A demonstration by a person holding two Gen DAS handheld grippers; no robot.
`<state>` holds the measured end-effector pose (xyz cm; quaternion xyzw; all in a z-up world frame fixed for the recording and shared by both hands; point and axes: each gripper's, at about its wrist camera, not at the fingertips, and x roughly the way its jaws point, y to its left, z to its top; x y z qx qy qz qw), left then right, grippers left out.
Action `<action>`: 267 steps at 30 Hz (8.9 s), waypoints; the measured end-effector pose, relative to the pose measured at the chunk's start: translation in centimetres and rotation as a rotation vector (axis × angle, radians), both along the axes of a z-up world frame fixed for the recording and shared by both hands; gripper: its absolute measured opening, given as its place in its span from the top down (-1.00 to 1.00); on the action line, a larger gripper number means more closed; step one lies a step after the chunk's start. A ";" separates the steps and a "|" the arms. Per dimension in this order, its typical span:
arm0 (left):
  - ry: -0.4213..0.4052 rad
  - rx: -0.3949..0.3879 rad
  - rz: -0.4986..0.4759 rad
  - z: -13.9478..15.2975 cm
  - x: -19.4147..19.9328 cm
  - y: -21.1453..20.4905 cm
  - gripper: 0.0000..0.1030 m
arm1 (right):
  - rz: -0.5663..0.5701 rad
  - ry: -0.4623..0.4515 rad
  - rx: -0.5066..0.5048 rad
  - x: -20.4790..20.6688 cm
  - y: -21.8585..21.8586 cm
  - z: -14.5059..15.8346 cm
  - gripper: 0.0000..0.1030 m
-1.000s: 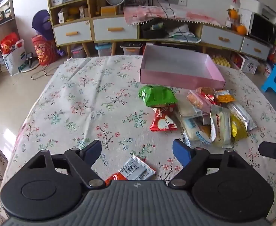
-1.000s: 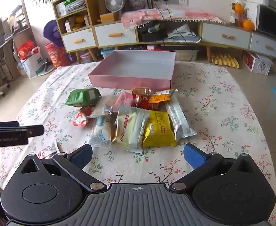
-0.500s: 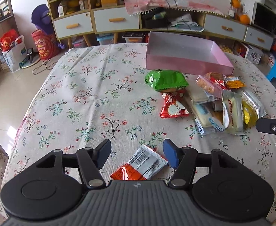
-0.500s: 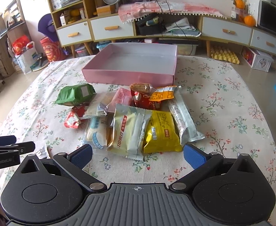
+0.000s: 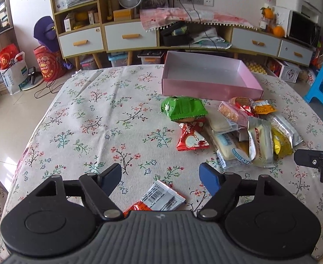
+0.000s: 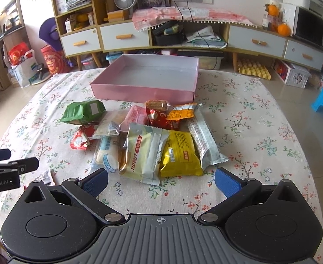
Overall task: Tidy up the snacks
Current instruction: 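Lower the left gripper onto the red-white snack packet and close it, then lift the red-white packet with the left gripper while the right gripper grasps a silver bar, then carry both packets into the pink box and open both grippers, then move the left gripper to the green snack packet and close on it, then lift the green packet with the left gripper while the right gripper grasps a cream packet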
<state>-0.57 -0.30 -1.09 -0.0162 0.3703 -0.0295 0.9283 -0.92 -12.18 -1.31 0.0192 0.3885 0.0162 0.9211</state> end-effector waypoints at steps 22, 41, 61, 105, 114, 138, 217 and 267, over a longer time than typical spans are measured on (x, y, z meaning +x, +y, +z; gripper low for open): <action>0.181 0.100 -0.116 -2.7 -0.8 0.7 -0.60 | 0.031 0.106 -0.048 0.1 0.8 -2.5 -1.00; 0.241 0.161 -0.124 -5.0 0.5 -0.4 0.33 | -0.018 0.176 0.058 1.3 -0.3 -4.2 -1.00; 0.158 0.125 -0.052 -3.5 0.6 0.4 0.36 | -0.077 0.145 -0.088 7.3 -5.0 -2.6 -0.98; -0.037 -0.078 0.120 2.9 2.3 2.5 0.36 | -0.237 -0.040 0.351 5.4 -11.7 4.4 0.42; -0.049 -0.130 0.082 4.8 6.7 2.0 0.36 | -0.222 -0.011 0.370 9.5 -11.3 4.2 0.42; 0.102 -0.323 0.030 -2.9 23.8 0.3 0.36 | -0.207 0.082 0.601 24.7 -8.4 -2.2 0.41; 0.145 -0.103 0.113 -0.5 9.0 -0.1 -0.88 | -0.060 0.204 0.263 6.5 -4.4 -0.3 -0.65; 0.373 -0.135 0.185 -4.0 10.6 2.9 0.19 | 0.060 0.170 0.200 8.9 1.1 -3.3 -0.30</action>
